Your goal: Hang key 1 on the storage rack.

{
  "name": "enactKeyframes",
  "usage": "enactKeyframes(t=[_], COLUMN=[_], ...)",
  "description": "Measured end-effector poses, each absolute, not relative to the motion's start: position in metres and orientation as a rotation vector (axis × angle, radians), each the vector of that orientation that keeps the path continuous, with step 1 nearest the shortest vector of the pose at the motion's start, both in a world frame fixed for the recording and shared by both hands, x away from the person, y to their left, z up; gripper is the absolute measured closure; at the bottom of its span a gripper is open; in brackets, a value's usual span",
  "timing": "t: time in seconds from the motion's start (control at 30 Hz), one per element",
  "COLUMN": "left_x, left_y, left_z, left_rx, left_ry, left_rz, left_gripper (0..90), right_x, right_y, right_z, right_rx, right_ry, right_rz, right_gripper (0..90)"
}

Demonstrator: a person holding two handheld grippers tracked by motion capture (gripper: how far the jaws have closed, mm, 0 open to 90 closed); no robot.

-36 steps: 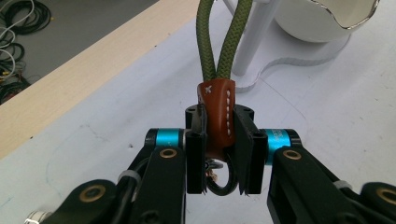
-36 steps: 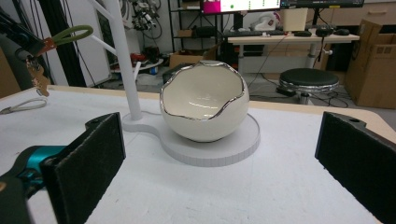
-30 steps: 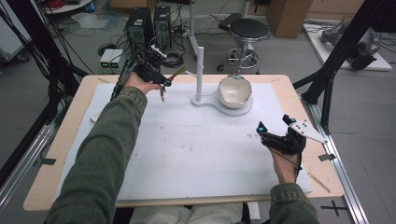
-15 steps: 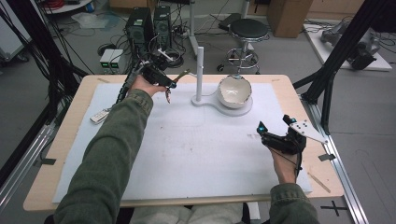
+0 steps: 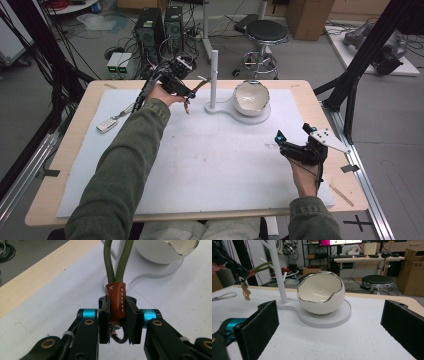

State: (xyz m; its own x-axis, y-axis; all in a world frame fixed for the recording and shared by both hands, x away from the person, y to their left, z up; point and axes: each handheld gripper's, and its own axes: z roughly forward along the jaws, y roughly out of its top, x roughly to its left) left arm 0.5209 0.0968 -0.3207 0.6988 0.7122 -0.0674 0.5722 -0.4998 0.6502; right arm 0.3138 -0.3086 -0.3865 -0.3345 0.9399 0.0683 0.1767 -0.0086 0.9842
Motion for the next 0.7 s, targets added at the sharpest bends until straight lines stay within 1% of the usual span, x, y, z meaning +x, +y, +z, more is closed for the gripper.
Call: enactKeyframes(t=[0.07, 0.1, 0.17, 0.2, 0.3, 0.4, 0.53, 0.57, 0.63, 0.7], left_x=[0.521, 0.521, 0.521, 0.520, 0.519, 0.517, 0.517, 0.517, 0.517, 0.515], left_y=[0.097, 0.097, 0.098, 0.099, 0.100, 0.104, 0.112, 0.114, 0.118, 0.122], left_z=[-0.321, -0.321, -0.319, -0.319, -0.318, -0.318, -0.318, -0.318, -0.318, -0.317], left_rx=[2.243, 2.231, 2.223, 2.220, 2.219, 2.210, 2.198, 2.193, 2.192, 2.193], left_ry=[0.979, 0.990, 1.009, 1.014, 1.034, 1.058, 1.076, 1.086, 1.093, 1.087], left_rz=[0.268, 0.276, 0.280, 0.278, 0.294, 0.318, 0.325, 0.327, 0.288, 0.294], left_gripper=[72.8, 67.6, 53.2, 48.3, 24.6, 16.1, 14.5, 12.4, 4.4, 1.9], right_x=[0.314, 0.314, 0.314, 0.315, 0.314, 0.314, 0.314, 0.314, 0.314, 0.315], right_y=[-0.308, -0.308, -0.308, -0.309, -0.309, -0.309, -0.308, -0.308, -0.308, -0.308], right_z=[-0.387, -0.387, -0.387, -0.387, -0.387, -0.387, -0.387, -0.387, -0.387, -0.387], right_rx=[1.186, 1.181, 1.181, 1.178, 1.179, 1.184, 1.180, 1.185, 1.180, 1.179], right_ry=[1.581, 1.585, 1.583, 1.582, 1.581, 1.580, 1.581, 1.583, 1.585, 1.587], right_rz=[1.406, 1.405, 1.404, 1.402, 1.399, 1.402, 1.400, 1.403, 1.404, 1.400], right_gripper=[0.5, 0.5, 0.5, 0.5, 0.5, 0.5, 0.5, 0.5, 0.5, 0.5])
